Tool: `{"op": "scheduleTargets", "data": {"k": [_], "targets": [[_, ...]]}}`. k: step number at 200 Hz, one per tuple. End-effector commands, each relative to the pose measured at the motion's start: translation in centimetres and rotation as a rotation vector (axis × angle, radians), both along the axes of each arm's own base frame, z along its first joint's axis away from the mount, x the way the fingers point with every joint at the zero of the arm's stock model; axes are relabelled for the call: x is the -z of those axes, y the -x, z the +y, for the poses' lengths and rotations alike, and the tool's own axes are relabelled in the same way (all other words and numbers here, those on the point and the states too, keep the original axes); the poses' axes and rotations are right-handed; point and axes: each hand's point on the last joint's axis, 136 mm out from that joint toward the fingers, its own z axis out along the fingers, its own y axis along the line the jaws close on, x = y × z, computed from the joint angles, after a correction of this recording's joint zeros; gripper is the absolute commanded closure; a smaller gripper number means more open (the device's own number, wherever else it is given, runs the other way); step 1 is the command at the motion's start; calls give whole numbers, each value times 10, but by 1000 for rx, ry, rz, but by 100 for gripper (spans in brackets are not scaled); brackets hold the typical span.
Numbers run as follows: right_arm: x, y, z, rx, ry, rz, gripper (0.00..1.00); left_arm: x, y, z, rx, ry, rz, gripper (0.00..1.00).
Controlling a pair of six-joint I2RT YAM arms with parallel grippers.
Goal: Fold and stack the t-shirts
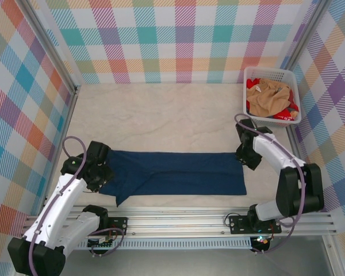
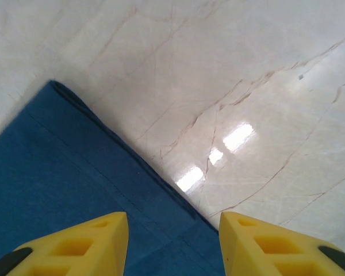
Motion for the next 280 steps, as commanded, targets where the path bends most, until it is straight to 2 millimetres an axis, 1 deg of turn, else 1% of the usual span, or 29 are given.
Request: {"op": "scheduleTargets", "data": {"k": [1, 8, 18, 23, 31, 42, 55, 71, 88, 104, 117, 127, 134, 148, 158, 169, 175, 189, 200, 228, 250, 280], "targets": [[-15, -8, -6, 23, 27, -80, 56, -30, -15, 0, -28, -2, -93, 58], [-17, -15, -1, 8, 10, -100, 60, -35, -24, -1, -30, -2, -109, 59], [-15, -24, 10, -16, -43, -126, 66, -37, -40, -6, -28, 8, -113, 60], [-13, -31, 17, -32, -81, -144, 68, -36, -48, -9, -29, 22, -111, 60], [-8, -34, 27, -42, -129, -144, 71, -32, -63, -14, -36, 54, -109, 60], [-2, -36, 38, -43, -187, -126, 72, -21, -82, -17, -67, 102, -80, 60], [6, -41, 53, -61, -257, -118, 76, -7, -101, -17, -102, 135, -48, 61], [14, -49, 72, -101, -351, -122, 78, 13, -122, -19, -124, 162, -11, 65], [22, -51, 80, -115, -372, -87, 78, 33, -138, -25, -129, 186, 38, 70], [30, -50, 79, -110, -365, -52, 80, 38, -151, -18, -122, 148, 41, 71], [35, -49, 78, -107, -357, -35, 80, 36, -154, -5, -125, 87, 52, 71], [37, -49, 77, -105, -353, -28, 80, 34, -151, 5, -137, 61, 57, 65], [38, -49, 77, -103, -349, -21, 80, 35, -149, 11, -148, 56, 56, 63], [41, -48, 76, -105, -343, -10, 81, 37, -145, 23, -170, 68, 51, 63], [43, -49, 76, -109, -343, -2, 81, 38, -147, 30, -179, 99, 23, 64], [44, -49, 78, -117, -345, 6, 81, 39, -155, 28, -142, 145, -14, 67], [45, -50, 78, -119, -347, 9, 81, 40, -155, 28, -124, 157, -10, 69], [45, -51, 79, -125, -353, 15, 81, 44, -149, 26, -94, 164, 29, 79], [46, -53, 82, -133, -364, 15, 81, 50, -142, 24, -87, 168, 53, 81], [46, -57, 87, -140, -389, 23, 81, 65, -128, 21, -72, 173, 71, 80], [43, -62, 94, -164, -421, 8, 79, 75, -127, 17, -40, 190, 69, 76], [39, -65, 106, -209, -484, -2, 73, 84, -125, 20, -1, 164, 73, 72]]}}
